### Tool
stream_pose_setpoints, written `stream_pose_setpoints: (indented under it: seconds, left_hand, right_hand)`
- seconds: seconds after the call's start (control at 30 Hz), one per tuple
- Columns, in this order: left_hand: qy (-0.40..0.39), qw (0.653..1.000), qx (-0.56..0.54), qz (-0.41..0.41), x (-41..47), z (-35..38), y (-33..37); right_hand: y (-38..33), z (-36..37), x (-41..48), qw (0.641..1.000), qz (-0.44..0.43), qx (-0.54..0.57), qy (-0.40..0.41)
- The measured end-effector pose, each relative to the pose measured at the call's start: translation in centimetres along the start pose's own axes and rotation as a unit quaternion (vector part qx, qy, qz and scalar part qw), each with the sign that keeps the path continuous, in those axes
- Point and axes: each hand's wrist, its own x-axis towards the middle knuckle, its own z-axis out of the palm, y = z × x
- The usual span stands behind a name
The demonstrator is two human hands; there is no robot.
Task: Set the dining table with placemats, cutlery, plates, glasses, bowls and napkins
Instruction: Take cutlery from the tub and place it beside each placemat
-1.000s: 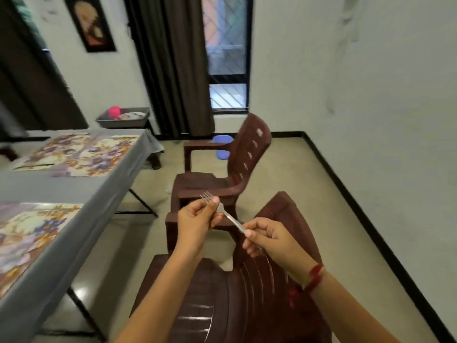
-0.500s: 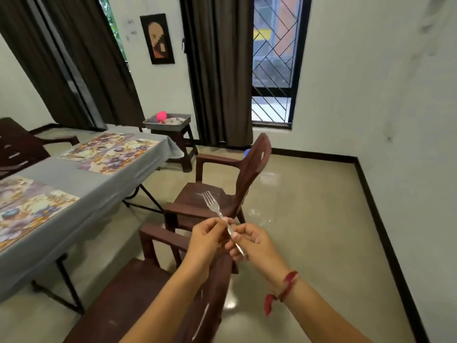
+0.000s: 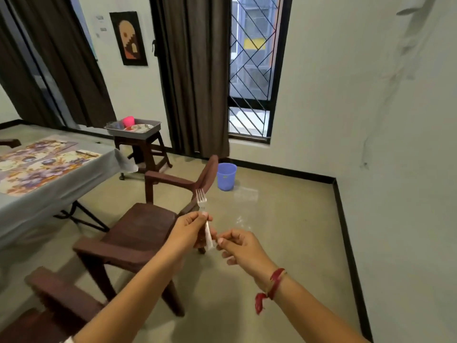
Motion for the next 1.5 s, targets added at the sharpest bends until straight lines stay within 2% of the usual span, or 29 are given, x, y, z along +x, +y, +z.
stream_pose_setpoints:
  seconds: [0.07, 0.2, 0.27, 0.4, 0.47, 0.5, 0.57, 0.7, 0.77, 0.8, 0.83, 0.9, 0.97, 1.1, 1.17, 1.3, 1.43, 1.5]
  left_hand:
    - [0.006, 1.000, 0.010, 0.007, 4.4, 3.2, 1.0]
    - [0.034, 0.999, 0.005, 0.026, 10.9, 6.5, 2.0]
    - [0.057, 0.998, 0.003, 0.032, 17.9, 8.4, 2.6]
    - [0.095, 0.995, -0.001, 0.040, 25.5, 9.8, 3.2]
    - [0.141, 0.989, -0.020, 0.028, 31.2, 11.2, 3.2]
    - [0.150, 0.988, -0.020, 0.020, 30.7, 11.3, 2.9]
    - [0.193, 0.981, -0.024, 0.023, 36.4, 12.0, 3.8]
    - [0.248, 0.968, -0.031, 0.019, 40.7, 11.6, 4.3]
    - [0.302, 0.952, -0.030, 0.025, 45.3, 10.5, 4.1]
    - [0.301, 0.953, -0.023, 0.025, 45.3, 10.6, 4.4]
    - [0.331, 0.943, -0.019, 0.027, 47.9, 9.6, 4.2]
    - [0.358, 0.933, 0.004, 0.031, 50.2, 8.5, 3.7]
    - [0.408, 0.912, 0.028, 0.036, 55.4, 5.7, 3.0]
    - [0.446, 0.893, 0.050, 0.012, 60.7, 2.1, 3.9]
    - [0.485, 0.874, 0.034, 0.013, 65.6, -0.3, 5.2]
    - [0.546, 0.836, 0.042, 0.028, 70.0, -4.2, 6.8]
    - [0.607, 0.794, 0.024, 0.008, 73.0, -8.2, 6.7]
    - [0.656, 0.755, -0.013, -0.024, 74.7, -10.6, 6.3]
  right_hand:
    - [-1.1, -4.3, 4.4, 1.000, -0.004, 0.011, 0.019]
    - [-2.5, -8.3, 11.1, 0.991, 0.015, 0.118, 0.064]
    - [-2.6, -11.5, 17.7, 0.991, 0.028, 0.128, 0.030]
    - [-3.3, -14.7, 26.1, 0.994, 0.005, 0.107, 0.000]
    - [-4.5, -17.4, 33.3, 0.995, 0.017, 0.090, -0.041]
    - [-4.4, -17.4, 33.3, 0.994, 0.015, 0.100, -0.041]
    - [-6.3, -19.4, 41.0, 0.991, 0.017, 0.087, -0.104]
    - [-8.1, -19.5, 48.2, 0.983, 0.042, 0.087, -0.157]
    - [-8.6, -18.0, 54.5, 0.965, 0.074, 0.084, -0.235]
    - [-8.8, -18.1, 54.7, 0.963, 0.079, 0.096, -0.238]
    - [-8.9, -17.0, 58.2, 0.952, 0.086, 0.087, -0.281]
    - [-9.5, -16.4, 61.6, 0.942, 0.068, 0.066, -0.323]
    - [-10.2, -14.1, 68.8, 0.914, 0.057, 0.020, -0.401]
    - [-12.1, -11.3, 75.6, 0.897, 0.068, -0.018, -0.436]
    - [-14.0, -8.7, 81.8, 0.877, 0.071, -0.057, -0.472]
    - [-16.1, -3.8, 88.5, 0.864, 0.055, -0.089, -0.493]
    - [-16.6, 2.9, 93.4, 0.816, 0.005, -0.151, -0.558]
    - [-16.8, 6.6, 95.7, 0.785, -0.028, -0.169, -0.595]
